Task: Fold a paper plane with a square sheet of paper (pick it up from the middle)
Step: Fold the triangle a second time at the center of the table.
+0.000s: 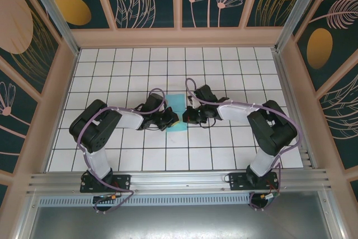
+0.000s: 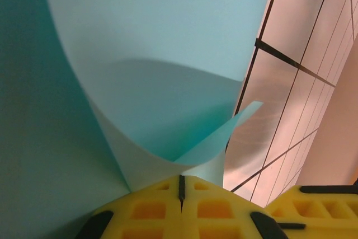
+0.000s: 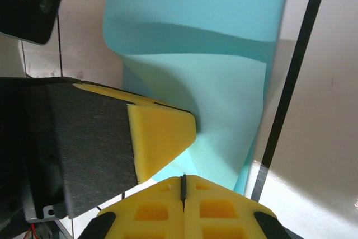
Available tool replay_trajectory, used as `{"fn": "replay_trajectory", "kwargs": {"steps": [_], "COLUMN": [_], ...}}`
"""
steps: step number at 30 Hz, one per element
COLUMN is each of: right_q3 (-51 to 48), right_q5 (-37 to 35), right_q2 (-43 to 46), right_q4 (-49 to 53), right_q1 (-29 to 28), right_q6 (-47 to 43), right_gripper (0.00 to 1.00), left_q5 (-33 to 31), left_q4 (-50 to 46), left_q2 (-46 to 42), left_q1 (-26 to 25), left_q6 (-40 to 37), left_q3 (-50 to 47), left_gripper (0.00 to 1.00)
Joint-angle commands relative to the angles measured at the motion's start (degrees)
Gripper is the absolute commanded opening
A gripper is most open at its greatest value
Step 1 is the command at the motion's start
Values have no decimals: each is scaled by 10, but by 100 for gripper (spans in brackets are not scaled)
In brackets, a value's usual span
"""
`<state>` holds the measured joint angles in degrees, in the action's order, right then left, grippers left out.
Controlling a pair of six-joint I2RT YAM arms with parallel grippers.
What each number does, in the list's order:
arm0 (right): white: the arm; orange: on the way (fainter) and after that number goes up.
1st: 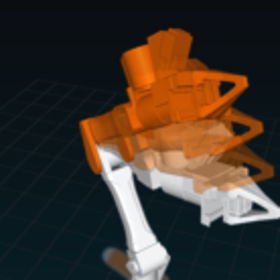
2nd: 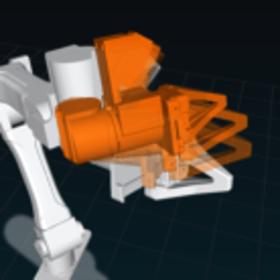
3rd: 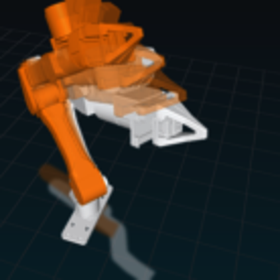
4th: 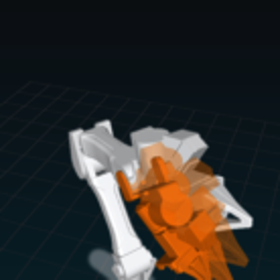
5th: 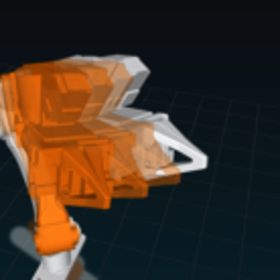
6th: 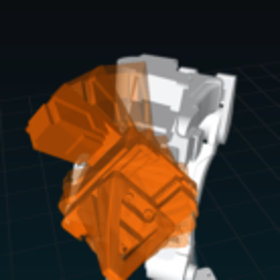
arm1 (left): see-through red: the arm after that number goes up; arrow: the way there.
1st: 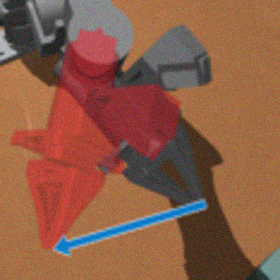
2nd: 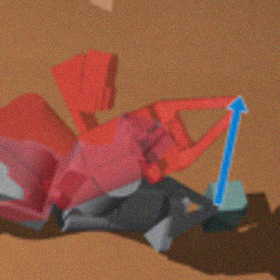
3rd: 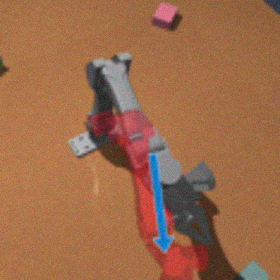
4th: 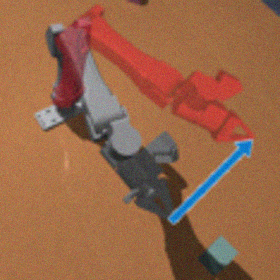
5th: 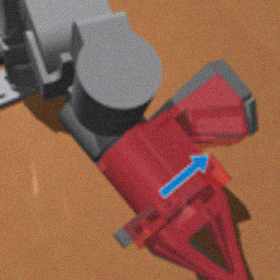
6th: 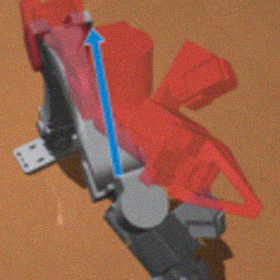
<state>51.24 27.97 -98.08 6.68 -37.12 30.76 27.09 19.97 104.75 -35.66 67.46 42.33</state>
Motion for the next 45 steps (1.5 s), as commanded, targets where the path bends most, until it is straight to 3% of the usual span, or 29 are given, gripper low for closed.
{"fn": "replay_trajectory", "kwargs": {"steps": [1, 27, 38, 45], "right_q3": [-4, 15, 8, 33], "right_q5": [6, -65, -57, -14], "right_q2": [-13, -36, -16, -17], "right_q4": [1, 54, 83, 55], "right_q1": [-7, -28, -27, -28], "right_q6": [-4, -38, -60, -50], "right_gripper": [0, 0, 0, 0], "left_q5": [-50, -52, -53, -56], "left_q4": [-63, -66, -66, -66], "left_q2": [12, 20, 19, 17], "left_q1": [4, 3, 4, 4], "left_q6": [12, 19, 18, 19], "left_q3": [-22, -19, -22, -22], "left_gripper": [5, 4, 4, 3]}}
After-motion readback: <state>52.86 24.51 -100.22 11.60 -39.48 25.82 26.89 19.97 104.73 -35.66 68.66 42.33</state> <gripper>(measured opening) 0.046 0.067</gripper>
